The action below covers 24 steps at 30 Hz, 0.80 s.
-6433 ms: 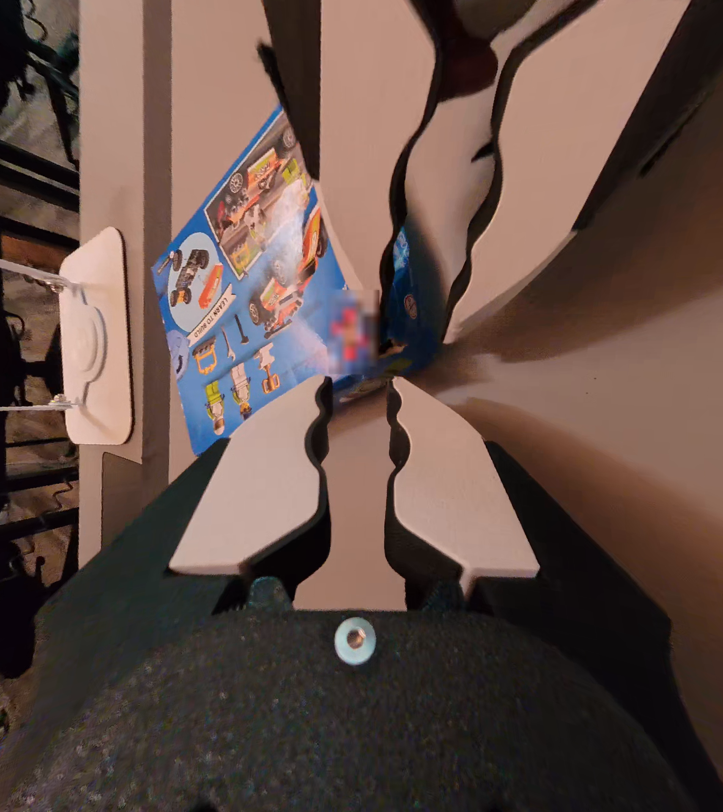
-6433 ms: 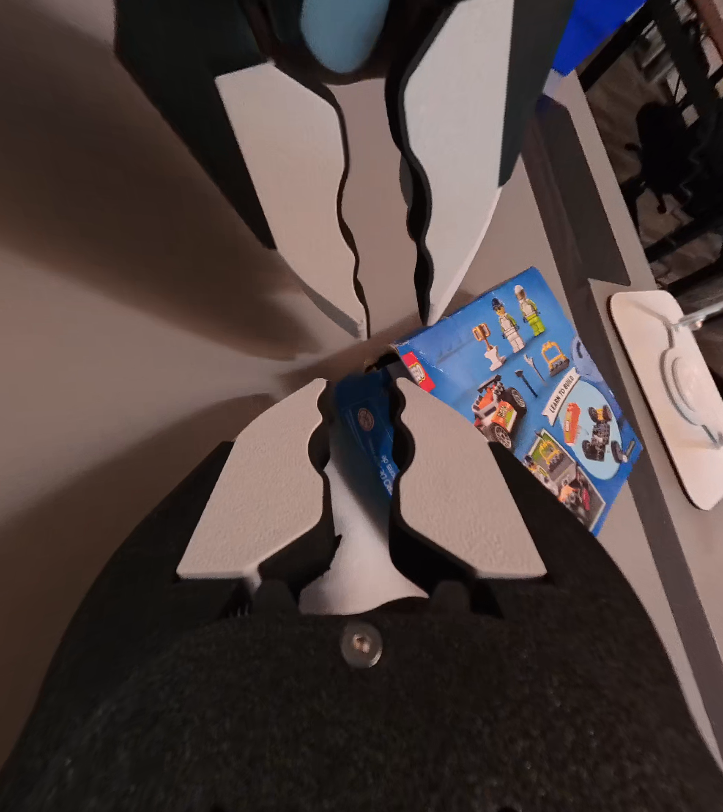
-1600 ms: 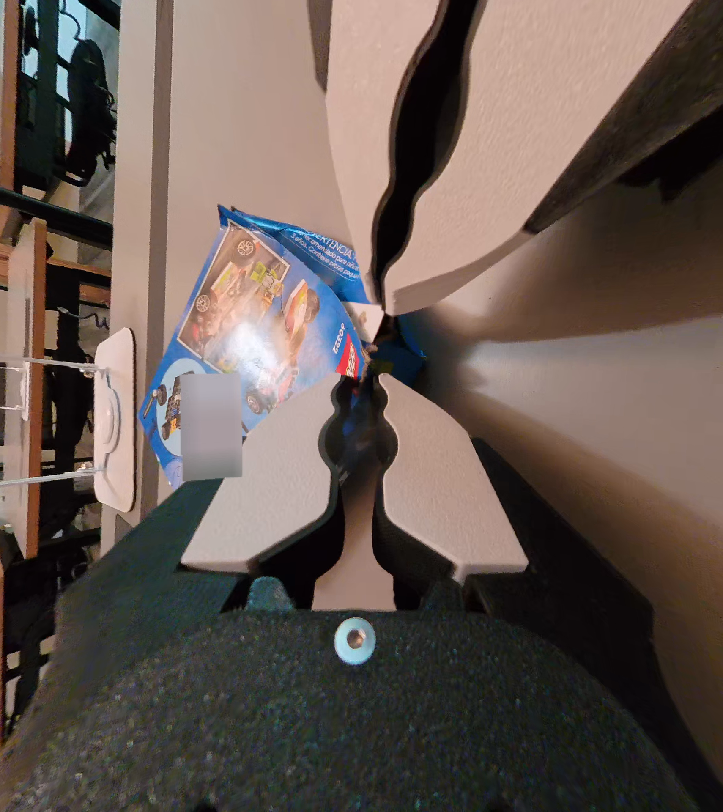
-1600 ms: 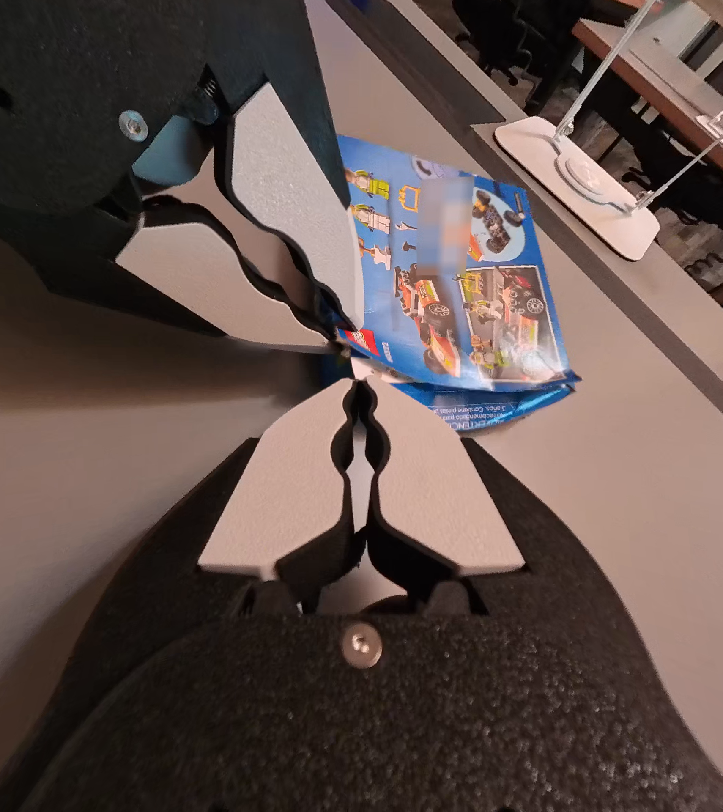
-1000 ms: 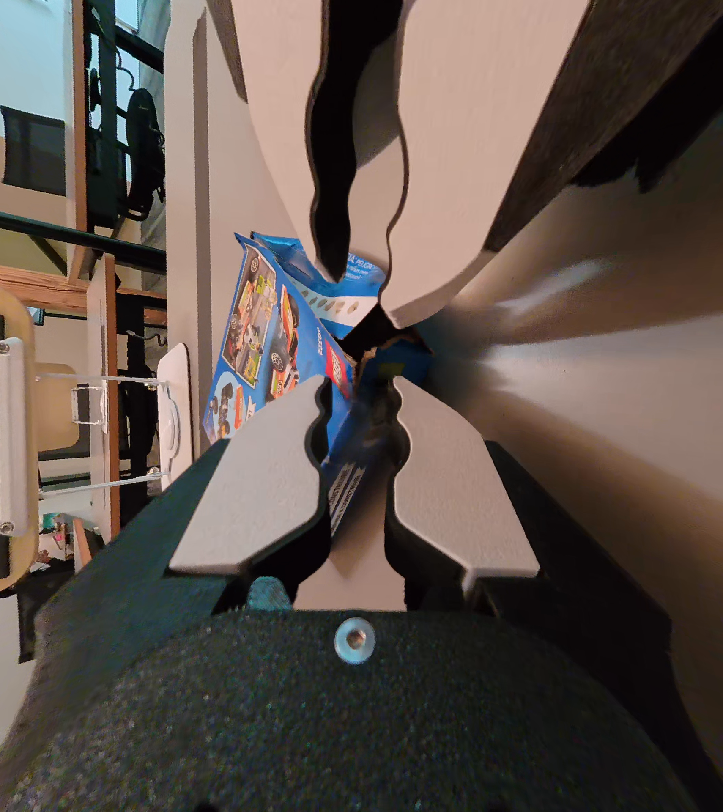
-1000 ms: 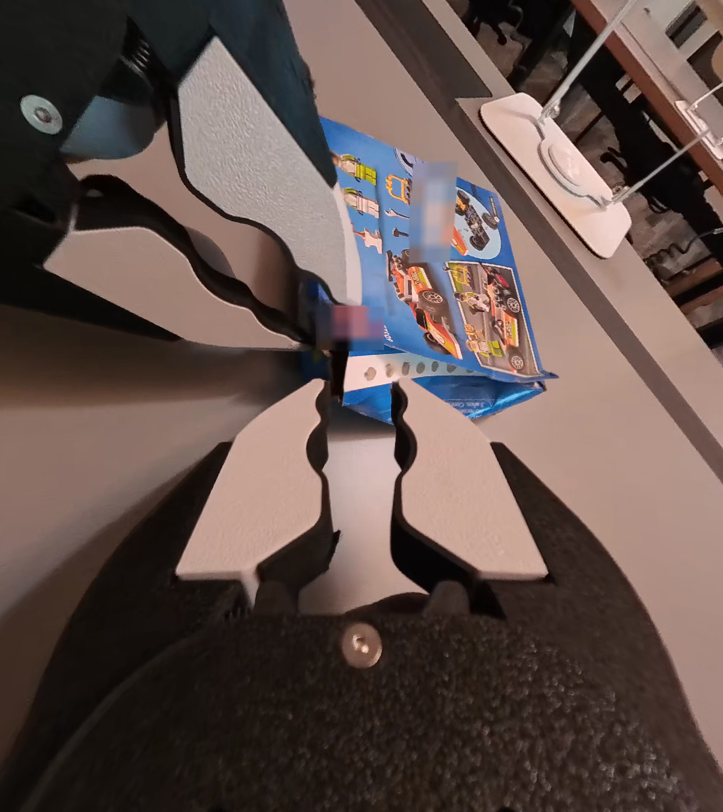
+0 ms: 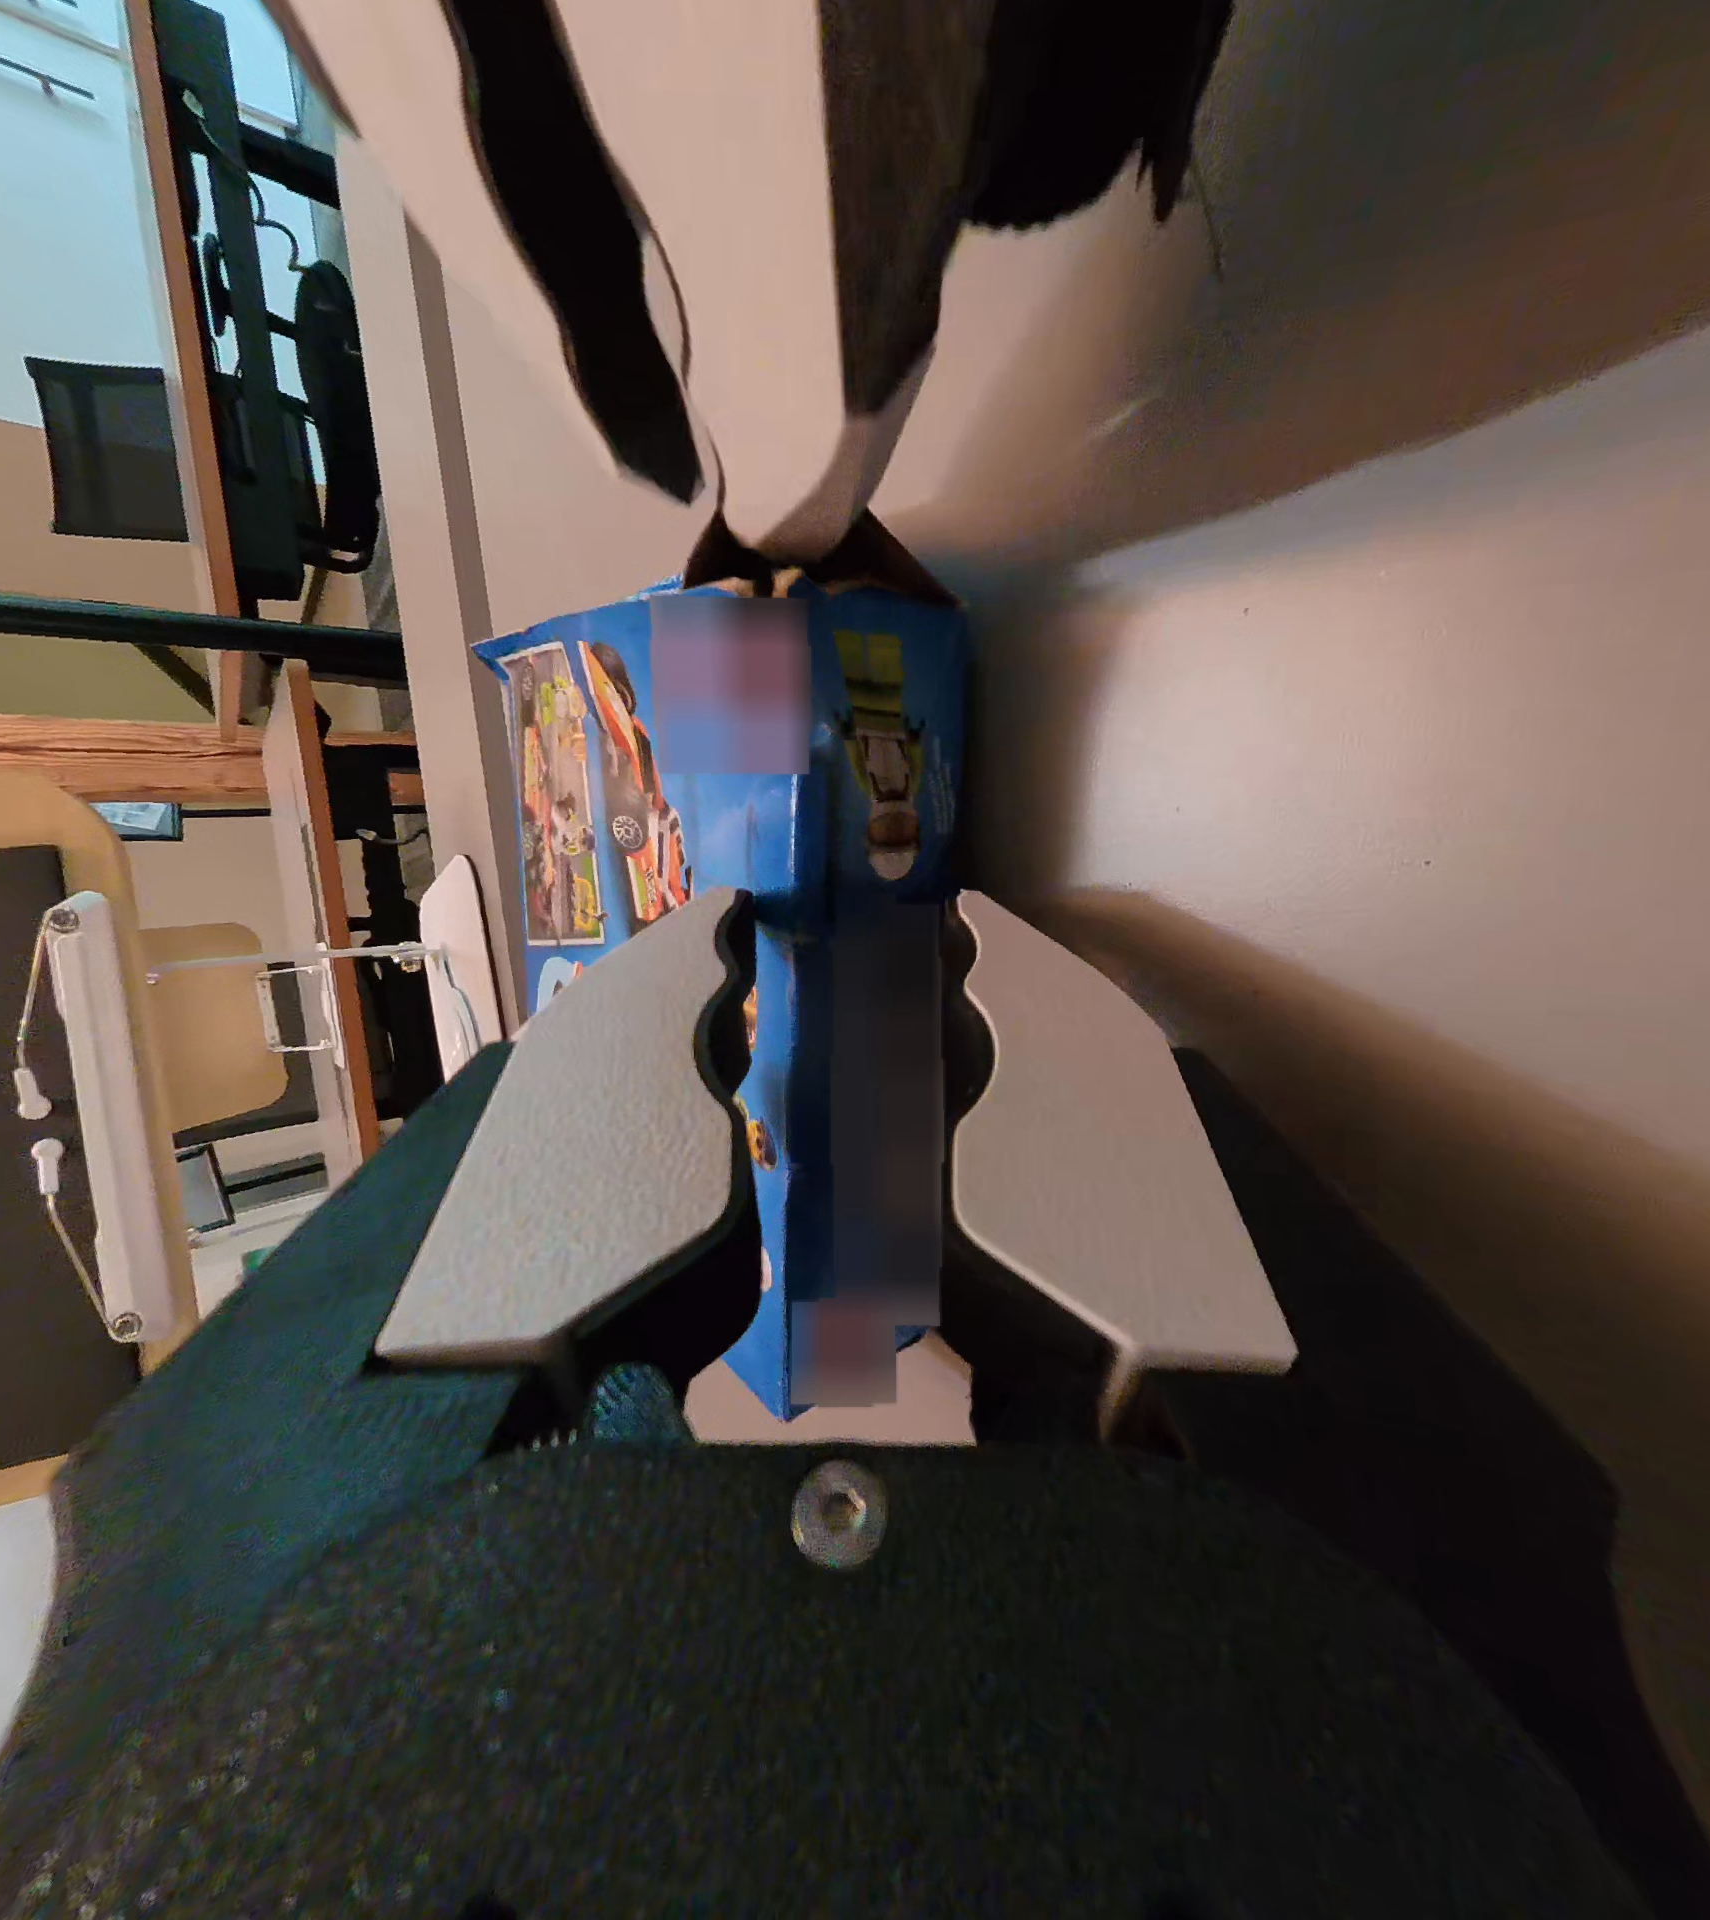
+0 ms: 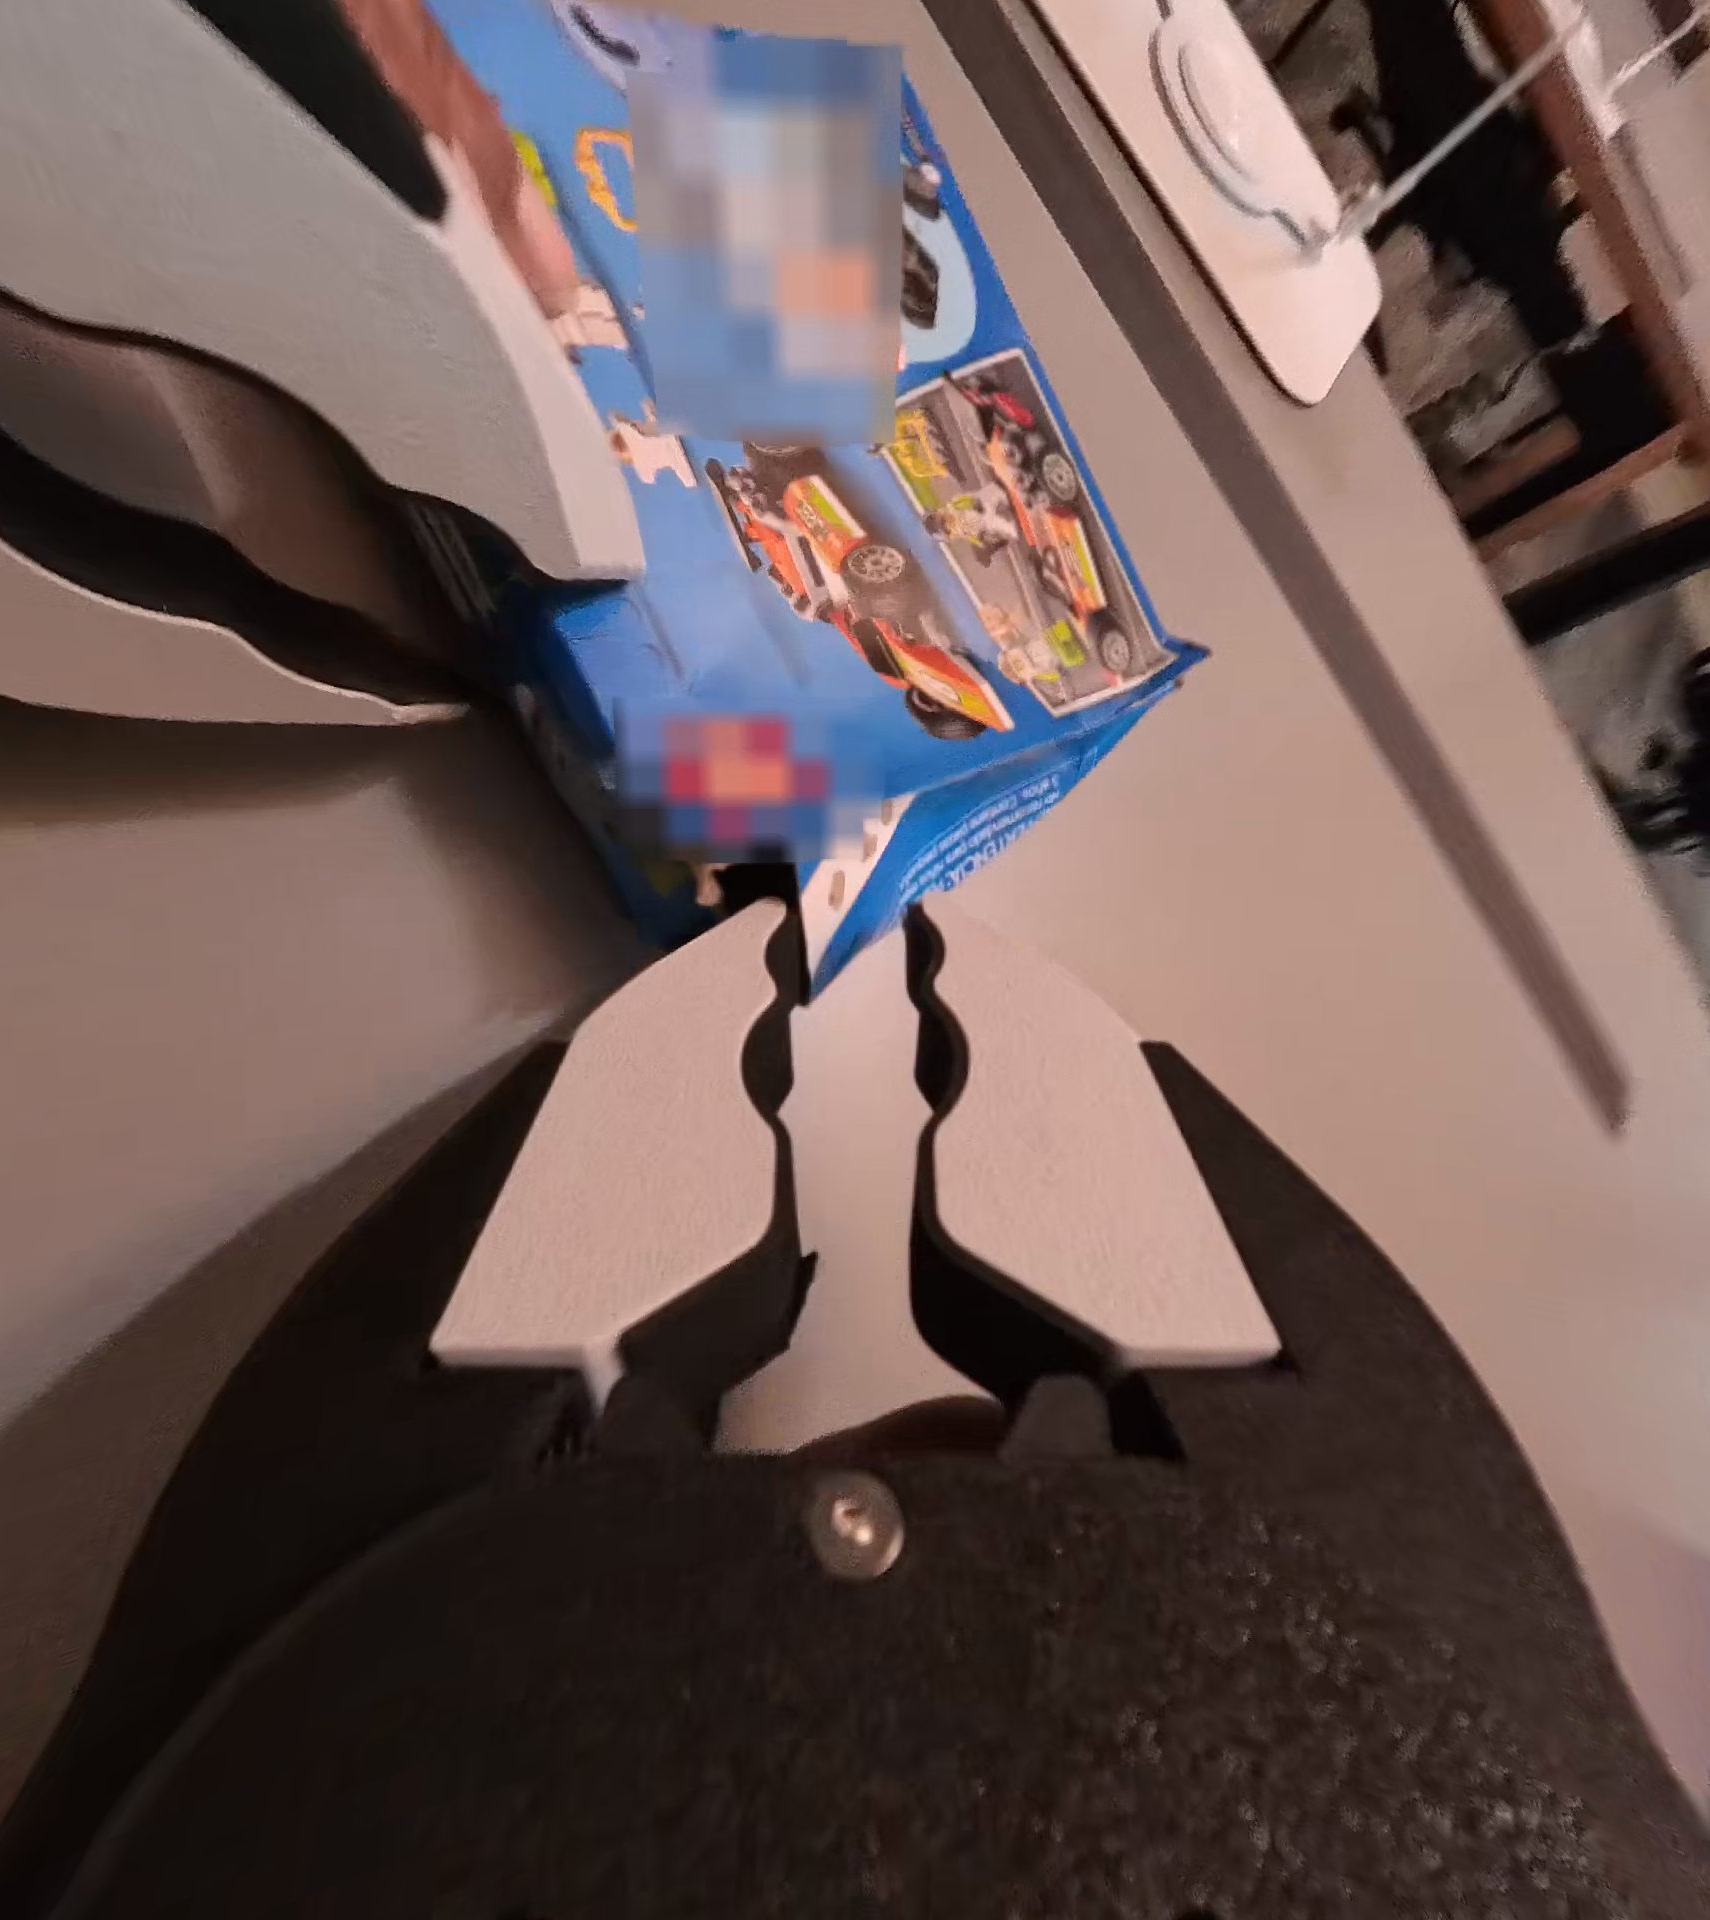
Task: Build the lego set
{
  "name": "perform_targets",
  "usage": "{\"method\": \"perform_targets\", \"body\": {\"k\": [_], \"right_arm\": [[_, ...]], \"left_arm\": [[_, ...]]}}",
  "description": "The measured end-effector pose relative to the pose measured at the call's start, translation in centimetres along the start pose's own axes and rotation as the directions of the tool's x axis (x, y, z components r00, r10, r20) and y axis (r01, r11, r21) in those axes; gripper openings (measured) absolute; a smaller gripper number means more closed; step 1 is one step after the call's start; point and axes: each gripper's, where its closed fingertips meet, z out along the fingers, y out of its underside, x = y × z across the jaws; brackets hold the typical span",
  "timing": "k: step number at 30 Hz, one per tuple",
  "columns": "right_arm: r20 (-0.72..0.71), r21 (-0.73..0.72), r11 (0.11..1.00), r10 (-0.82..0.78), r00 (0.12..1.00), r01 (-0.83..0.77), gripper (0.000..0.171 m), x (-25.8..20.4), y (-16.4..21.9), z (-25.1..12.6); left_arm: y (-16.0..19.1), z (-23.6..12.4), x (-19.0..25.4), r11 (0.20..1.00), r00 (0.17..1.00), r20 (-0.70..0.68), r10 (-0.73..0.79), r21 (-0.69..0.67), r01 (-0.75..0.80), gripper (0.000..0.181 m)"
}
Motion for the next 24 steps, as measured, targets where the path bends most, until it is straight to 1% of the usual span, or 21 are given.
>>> {"method": "perform_targets", "body": {"k": [1,3,4,5,6,7,8,9,11,12,13,15,17,20,22,24], "right_arm": [[-0.025,-0.005,0.998,-0.063,0.998,0.063,0.019,0.0,-0.1,0.3],[-0.12,-0.016,0.977,-0.214,0.969,0.213,0.005,0.4,-0.1,1.0],[-0.169,-0.012,0.966,-0.258,0.951,0.26,0.001,0.6,-0.2,1.1],[-0.192,0.007,0.962,-0.266,0.945,0.272,0.0,0.8,-0.2,1.2],[-0.183,0.03,0.972,-0.226,0.957,0.235,0.0,0.8,-0.3,1.1],[-0.141,0.062,0.988,-0.134,0.981,0.144,0.0,0.8,-0.2,1.0],[-0.071,0.094,0.995,-0.01,0.997,0.017,0.001,0.8,-0.1,0.9],[0.004,0.12,0.986,0.116,0.993,-0.116,0.0,1.0,0.0,0.8],[0.121,0.153,0.929,0.322,0.939,-0.338,0.0,1.9,0.2,0.5],[0.149,0.181,0.902,0.369,0.917,-0.392,0.0,2.6,0.1,0.2],[0.152,0.224,0.897,0.355,0.922,-0.382,0.0,3.1,-0.3,-0.3],[0.081,0.296,0.924,0.228,0.97,-0.242,0.0,4.1,-1.2,-1.2],[0.003,0.316,0.943,0.104,0.995,-0.1,0.0,5.1,-2.0,-1.9],[-0.041,0.382,0.923,-0.028,0.999,0.041,0.001,6.4,-3.9,-3.3],[-0.083,0.422,0.889,-0.156,0.984,0.176,0.0,6.8,-5.4,-4.4],[-0.122,0.456,0.843,-0.259,0.958,0.286,0.001,6.9,-7.1,-5.5]], "left_arm": [[0.0,0.0,0.1,1.0,1.0,0.002,0.004,0.002,-0.004,0.033],[0.0,0.1,0.1,1.0,1.0,0.006,-0.003,0.008,0.003,0.031],[-0.1,0.0,0.0,1.0,1.0,0.011,0.002,0.018,-0.003,0.029],[-0.1,-0.1,-0.1,1.0,1.0,0.009,-0.007,0.022,0.006,0.028],[-0.1,-0.1,-0.2,0.999,1.0,0.004,-0.031,0.022,0.03,0.027],[0.0,-0.2,-0.3,0.999,0.999,0.002,-0.048,0.024,0.048,0.027],[0.0,-0.2,-0.4,0.998,0.998,0.003,-0.059,0.029,0.059,0.027],[0.0,-0.4,-0.5,0.997,0.998,0.011,-0.069,0.036,0.069,0.027],[-0.3,-0.8,-0.7,0.994,0.995,0.027,-0.094,0.064,0.092,0.026],[-0.5,-1.0,-1.2,0.992,0.994,0.033,-0.103,0.072,0.1,0.025],[-0.6,-1.1,-1.4,0.991,0.993,0.041,-0.107,0.085,0.104,0.025],[-1.1,-1.9,-1.9,0.985,0.992,0.031,-0.119,0.125,0.115,0.023],[-1.6,-3.0,-3.2,0.97,0.986,0.026,-0.162,0.185,0.155,0.024],[-1.5,-4.8,-5.9,0.957,0.981,0.062,-0.186,0.236,0.167,0.027],[-1.5,-5.5,-7.3,0.965,0.986,0.104,-0.132,0.24,0.104,0.031],[-1.8,-6.1,-8.6,0.972,0.984,0.174,-0.041,0.234,-0.001,0.033]]}}
